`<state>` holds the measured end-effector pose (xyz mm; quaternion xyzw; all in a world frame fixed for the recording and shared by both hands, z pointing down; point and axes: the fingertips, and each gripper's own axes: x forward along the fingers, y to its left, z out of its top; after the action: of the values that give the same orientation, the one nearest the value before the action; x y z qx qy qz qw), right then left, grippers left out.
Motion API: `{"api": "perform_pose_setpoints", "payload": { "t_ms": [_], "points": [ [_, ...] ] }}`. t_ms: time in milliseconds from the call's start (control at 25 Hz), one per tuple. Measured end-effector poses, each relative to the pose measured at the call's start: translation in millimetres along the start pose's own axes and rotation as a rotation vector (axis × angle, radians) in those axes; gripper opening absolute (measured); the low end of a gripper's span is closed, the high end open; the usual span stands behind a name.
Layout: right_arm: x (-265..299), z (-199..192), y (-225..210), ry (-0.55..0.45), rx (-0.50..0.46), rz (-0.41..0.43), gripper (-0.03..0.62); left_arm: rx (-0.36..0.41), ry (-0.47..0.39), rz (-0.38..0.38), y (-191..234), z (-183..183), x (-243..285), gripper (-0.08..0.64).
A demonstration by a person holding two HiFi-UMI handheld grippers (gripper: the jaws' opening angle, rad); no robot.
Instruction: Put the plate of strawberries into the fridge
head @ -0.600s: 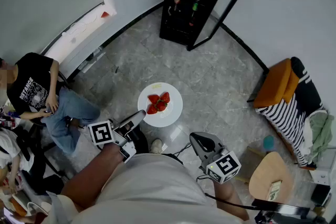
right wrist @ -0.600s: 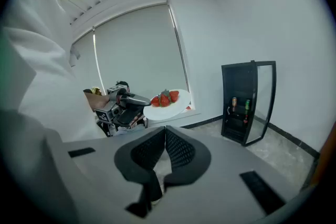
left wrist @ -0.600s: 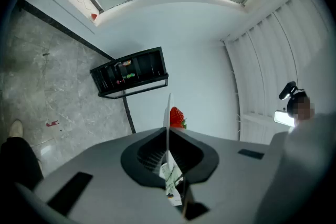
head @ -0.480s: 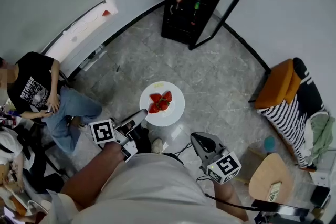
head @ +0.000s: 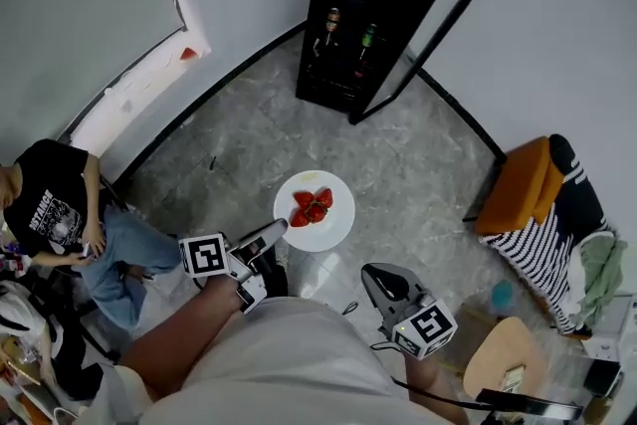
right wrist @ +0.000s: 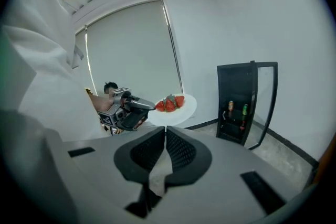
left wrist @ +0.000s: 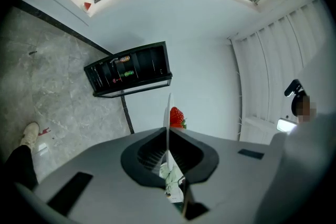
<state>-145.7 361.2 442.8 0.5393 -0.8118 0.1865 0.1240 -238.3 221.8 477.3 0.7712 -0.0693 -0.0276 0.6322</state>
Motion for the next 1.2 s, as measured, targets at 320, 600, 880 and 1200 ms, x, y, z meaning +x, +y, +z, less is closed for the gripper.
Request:
{"api": "perform_pose_setpoints", "payload": {
  "t_ms": [320, 600, 880, 1200],
  "points": [
    [59.8, 67.0, -57.1, -0.063, -0.02, -0.031, 0.03, -0.001, 0.043, -0.002, 18.0, 94.5, 57.7, 0.025],
    [81.1, 86.7, -112.9, -0.07, 0.005, -0.077, 0.126, -0.014, 0.029, 0.007, 38.3, 134.5, 101.6, 0.025],
    [100.5, 97.8, -195.8, -0.031, -0.007, -0.002, 0.126, -0.034, -0.03, 0.036, 45.1, 164.4, 161.4, 0.025],
    [102.6, 132.5, -317.1, -0.014, -0.074, 0.113, 0.126, -0.021, -0.169, 0.068, 44.2, 206.3, 256.3, 0.025]
  ]
}}
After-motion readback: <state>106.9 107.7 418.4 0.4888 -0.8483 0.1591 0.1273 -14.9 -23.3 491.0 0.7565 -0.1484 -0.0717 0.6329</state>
